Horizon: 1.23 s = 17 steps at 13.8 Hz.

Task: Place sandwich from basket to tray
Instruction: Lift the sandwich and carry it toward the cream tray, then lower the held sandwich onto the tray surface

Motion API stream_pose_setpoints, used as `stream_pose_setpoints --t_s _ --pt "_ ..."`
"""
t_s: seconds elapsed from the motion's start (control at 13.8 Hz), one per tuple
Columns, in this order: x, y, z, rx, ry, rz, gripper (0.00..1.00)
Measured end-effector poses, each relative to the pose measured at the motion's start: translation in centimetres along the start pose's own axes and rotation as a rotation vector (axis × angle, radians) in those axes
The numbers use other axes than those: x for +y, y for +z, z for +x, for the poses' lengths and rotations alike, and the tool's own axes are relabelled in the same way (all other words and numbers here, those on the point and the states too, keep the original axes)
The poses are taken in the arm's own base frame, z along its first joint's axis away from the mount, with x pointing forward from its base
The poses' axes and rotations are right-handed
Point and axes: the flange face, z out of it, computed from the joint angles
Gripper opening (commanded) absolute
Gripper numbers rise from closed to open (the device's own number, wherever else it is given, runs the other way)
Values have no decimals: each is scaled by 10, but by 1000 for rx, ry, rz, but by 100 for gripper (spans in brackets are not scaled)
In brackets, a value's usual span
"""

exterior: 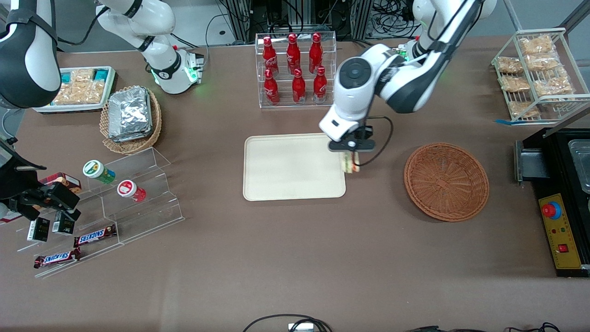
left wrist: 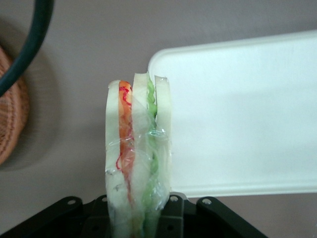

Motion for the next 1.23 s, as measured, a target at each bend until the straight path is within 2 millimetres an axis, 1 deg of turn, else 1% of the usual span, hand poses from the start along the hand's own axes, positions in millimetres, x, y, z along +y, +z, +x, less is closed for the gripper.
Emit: stream_pose_setpoints --t_s 0.22,0.43,0.58,0.72,0.94,1.09,1.16,1.23 --pt "20 26 -5 -34 42 -24 0" --pt "38 46 -11 -20 94 -39 0" --pt "48 63 -15 -3 100 -29 0" --pt "56 88 -16 16 87 -15 0" --pt "66 130 -21 28 64 9 0" --pt "72 152 -27 33 62 23 2" --pt "76 157 -29 41 60 22 30" --pt "78 156 -29 47 56 21 64"
